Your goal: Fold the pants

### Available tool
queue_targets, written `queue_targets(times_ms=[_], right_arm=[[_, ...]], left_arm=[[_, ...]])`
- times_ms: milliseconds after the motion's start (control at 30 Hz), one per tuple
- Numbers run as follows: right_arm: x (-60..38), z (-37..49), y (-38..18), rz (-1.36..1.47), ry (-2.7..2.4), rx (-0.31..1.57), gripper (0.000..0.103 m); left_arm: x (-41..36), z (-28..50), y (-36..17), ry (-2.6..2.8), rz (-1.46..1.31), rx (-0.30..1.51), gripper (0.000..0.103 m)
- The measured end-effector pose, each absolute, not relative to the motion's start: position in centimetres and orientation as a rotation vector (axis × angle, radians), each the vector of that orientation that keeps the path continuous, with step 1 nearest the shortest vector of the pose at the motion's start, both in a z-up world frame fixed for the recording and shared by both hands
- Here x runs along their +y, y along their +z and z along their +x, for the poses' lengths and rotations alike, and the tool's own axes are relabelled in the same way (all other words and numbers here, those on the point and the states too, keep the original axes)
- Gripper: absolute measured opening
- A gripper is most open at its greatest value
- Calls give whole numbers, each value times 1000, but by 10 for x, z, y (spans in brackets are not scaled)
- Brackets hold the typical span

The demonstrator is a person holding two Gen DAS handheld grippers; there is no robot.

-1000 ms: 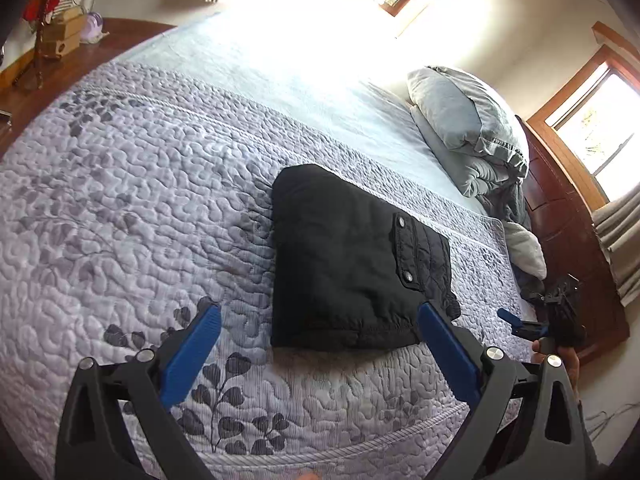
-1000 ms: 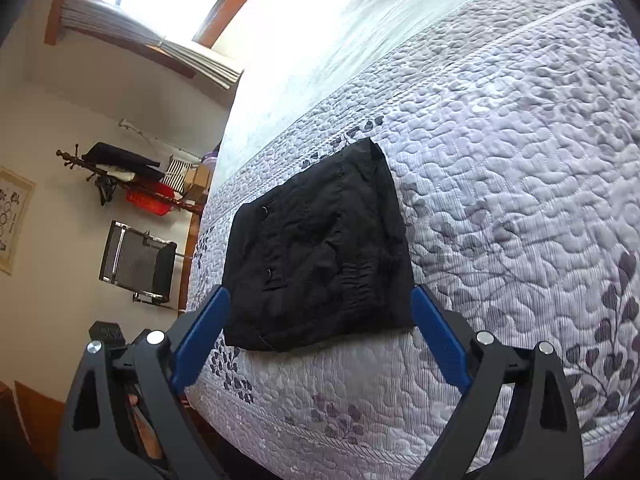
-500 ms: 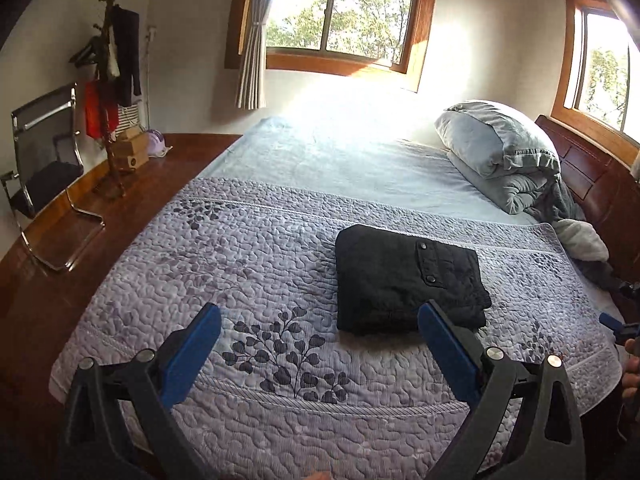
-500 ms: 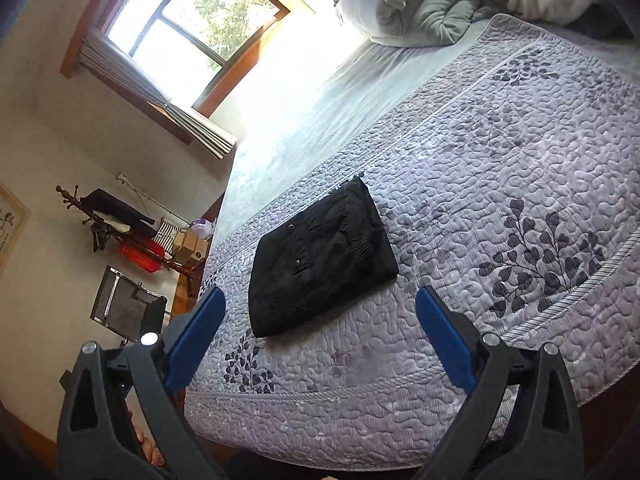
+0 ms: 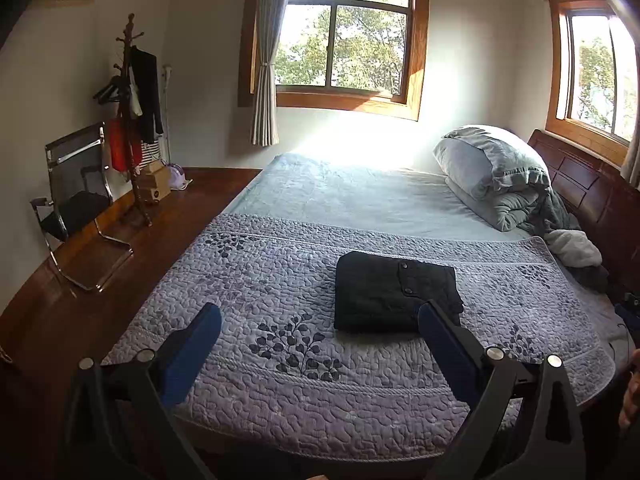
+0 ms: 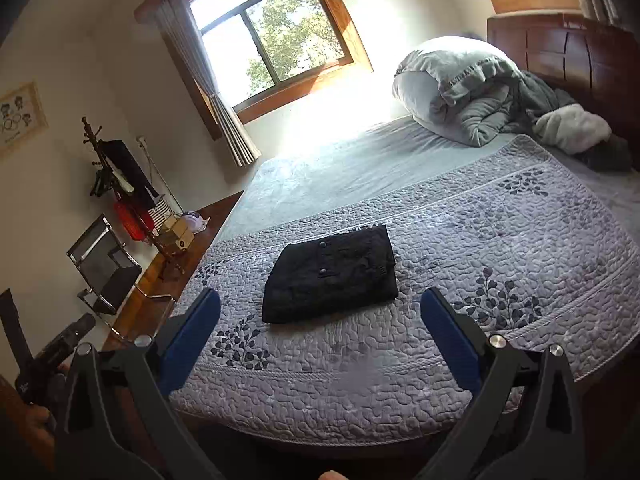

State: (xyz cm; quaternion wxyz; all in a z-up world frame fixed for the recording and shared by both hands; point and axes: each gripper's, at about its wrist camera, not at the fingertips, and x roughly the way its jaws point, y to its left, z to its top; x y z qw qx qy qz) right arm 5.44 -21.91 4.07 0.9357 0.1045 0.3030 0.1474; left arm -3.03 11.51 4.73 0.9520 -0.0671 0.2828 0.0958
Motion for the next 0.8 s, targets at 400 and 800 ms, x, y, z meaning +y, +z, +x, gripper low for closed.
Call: queue_targets(times_ms=[400,800], right_arm=[[-164,-16,63,-29,343,571,100],[-142,-27,42,-68,324,668,100]], left_arm=[[76,-76,56,155,-84,589,99],[51,-95,51,101,-58,587,99]])
